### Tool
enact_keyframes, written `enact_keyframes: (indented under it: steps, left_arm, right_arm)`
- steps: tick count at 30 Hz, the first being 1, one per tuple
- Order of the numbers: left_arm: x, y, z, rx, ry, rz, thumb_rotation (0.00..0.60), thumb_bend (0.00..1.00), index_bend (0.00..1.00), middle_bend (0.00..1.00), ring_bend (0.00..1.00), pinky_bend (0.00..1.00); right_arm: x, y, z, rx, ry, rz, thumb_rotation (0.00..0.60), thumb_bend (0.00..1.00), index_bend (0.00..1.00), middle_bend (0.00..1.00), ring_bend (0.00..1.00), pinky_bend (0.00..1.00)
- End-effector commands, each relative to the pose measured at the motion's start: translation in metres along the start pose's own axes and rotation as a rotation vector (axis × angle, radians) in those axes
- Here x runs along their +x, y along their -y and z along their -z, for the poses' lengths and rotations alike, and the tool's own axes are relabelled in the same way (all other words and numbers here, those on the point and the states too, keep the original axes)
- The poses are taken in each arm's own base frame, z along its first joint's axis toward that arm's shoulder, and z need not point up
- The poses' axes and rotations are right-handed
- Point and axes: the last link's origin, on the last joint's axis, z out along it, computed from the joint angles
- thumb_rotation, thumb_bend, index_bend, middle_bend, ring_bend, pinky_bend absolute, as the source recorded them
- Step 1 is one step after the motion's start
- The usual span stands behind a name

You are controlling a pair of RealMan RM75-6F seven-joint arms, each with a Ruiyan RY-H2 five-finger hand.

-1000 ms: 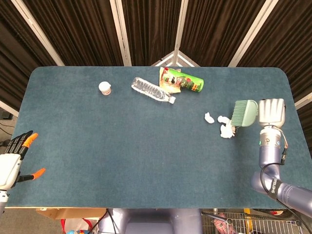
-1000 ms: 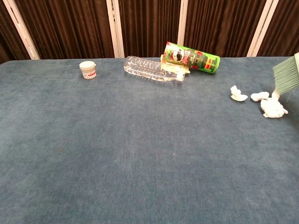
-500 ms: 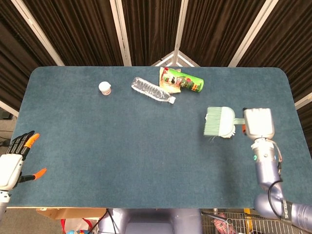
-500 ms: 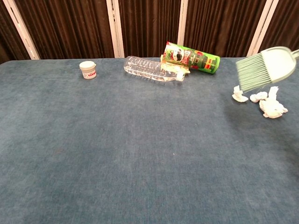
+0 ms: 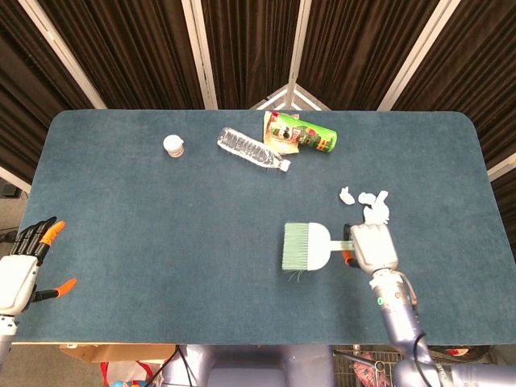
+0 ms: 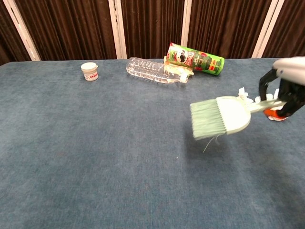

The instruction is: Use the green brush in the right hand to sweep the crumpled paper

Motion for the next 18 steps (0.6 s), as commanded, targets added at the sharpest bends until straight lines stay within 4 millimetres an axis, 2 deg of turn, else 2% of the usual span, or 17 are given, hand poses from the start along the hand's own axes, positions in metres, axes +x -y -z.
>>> enact_keyframes:
  steps: [1, 5, 7, 9, 11, 14, 18]
  left_arm:
    - [0.000, 0.001, 0.000, 0.002, -0.001, 0.001, 0.600, 0.00, 0.00, 0.00, 0.00, 0.02]
    - [0.001, 0.002, 0.000, 0.005, -0.004, 0.003, 0.600, 0.00, 0.00, 0.00, 0.00, 0.02]
    - [0.002, 0.002, 0.000, 0.007, -0.006, 0.004, 0.600, 0.00, 0.00, 0.00, 0.00, 0.02]
    - [0.002, 0.003, 0.000, 0.007, -0.008, 0.006, 0.600, 0.00, 0.00, 0.00, 0.00, 0.02]
    - [0.002, 0.003, 0.000, 0.007, -0.006, 0.006, 0.600, 0.00, 0.00, 0.00, 0.00, 0.02]
    - [0.002, 0.003, 0.001, 0.007, -0.003, 0.004, 0.600, 0.00, 0.00, 0.00, 0.00, 0.02]
    - [0.002, 0.003, 0.001, 0.009, -0.002, 0.002, 0.600, 0.00, 0.00, 0.00, 0.00, 0.02]
  right_arm:
    - [-0.025, 0.009, 0.000, 0.008, 0.001, 0.031, 0.600, 0.62, 0.79, 0.97, 0.98, 0.88]
    - [-0.038, 0.009, -0.003, 0.000, -0.029, 0.110, 0.600, 0.61, 0.65, 0.81, 0.84, 0.77]
    - [-0.045, 0.007, -0.002, -0.018, -0.024, 0.127, 0.600, 0.55, 0.51, 0.66, 0.69, 0.64]
    - [-0.049, 0.003, 0.000, -0.038, -0.009, 0.142, 0.600, 0.49, 0.35, 0.49, 0.50, 0.45]
    - [-0.053, -0.001, 0.002, -0.061, 0.018, 0.166, 0.600, 0.47, 0.26, 0.37, 0.38, 0.34]
    - [-0.053, -0.006, 0.005, -0.082, 0.038, 0.181, 0.600, 0.46, 0.22, 0.30, 0.30, 0.27]
    - [-0.053, -0.017, 0.010, -0.104, 0.050, 0.219, 0.600, 0.45, 0.20, 0.27, 0.27, 0.24]
